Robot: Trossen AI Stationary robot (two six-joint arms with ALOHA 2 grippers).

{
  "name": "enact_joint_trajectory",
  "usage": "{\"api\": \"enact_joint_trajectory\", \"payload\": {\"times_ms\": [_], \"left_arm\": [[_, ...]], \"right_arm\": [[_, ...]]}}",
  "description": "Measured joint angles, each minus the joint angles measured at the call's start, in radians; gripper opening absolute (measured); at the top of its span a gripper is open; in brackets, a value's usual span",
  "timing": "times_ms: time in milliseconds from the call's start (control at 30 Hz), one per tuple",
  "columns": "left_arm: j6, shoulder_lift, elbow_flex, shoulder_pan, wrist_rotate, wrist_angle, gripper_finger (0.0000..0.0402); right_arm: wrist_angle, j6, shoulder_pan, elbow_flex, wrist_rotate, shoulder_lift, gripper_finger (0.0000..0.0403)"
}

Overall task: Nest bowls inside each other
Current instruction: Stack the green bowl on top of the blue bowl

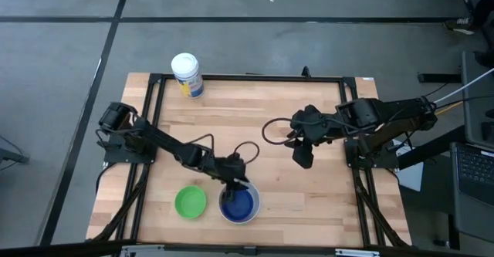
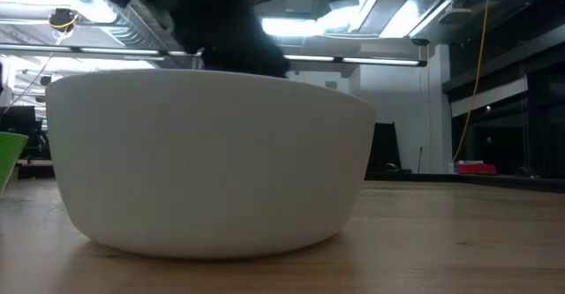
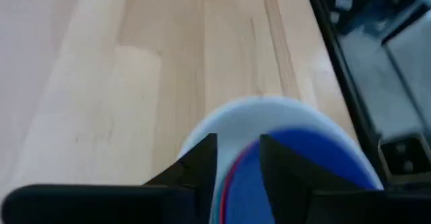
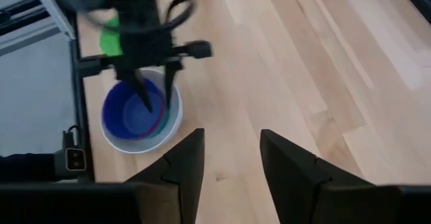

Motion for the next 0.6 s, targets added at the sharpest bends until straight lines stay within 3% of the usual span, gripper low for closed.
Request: {"api": "enact_joint_trajectory", "payload": {"times_ms": [100,167,233,333,433,600], "left_arm": [[-0.016,-0.044,-0.002,0.029,0.004,0.046,0.0130],[-0.006,-0.101,0.002,0.043,-0.053,0.011,0.0138],[-0.001,-0.170,0.001,0.051,-0.153,-0.123,0.0139],[-0.005,-0.279,-0.002,0.052,-0.249,-0.451,0.0132],[-0.041,-0.390,-0.049,0.022,-0.236,-0.645,0.0125],[-0.198,-0.577,-0.171,-0.090,-0.117,-0.783,0.0120]], "right_arm": [[0.009,-0.002,0.013,0.000,-0.001,-0.009,0.0149],[0.010,-0.003,0.023,0.000,0.000,-0.013,0.0153],[0.009,-0.006,0.037,0.000,0.000,-0.014,0.0157],[0.010,0.002,0.064,0.000,0.000,-0.015,0.0161],[0.014,0.037,0.096,0.000,0.007,-0.015,0.0162],[0.041,0.127,0.156,0.000,0.041,-0.015,0.0153]]}}
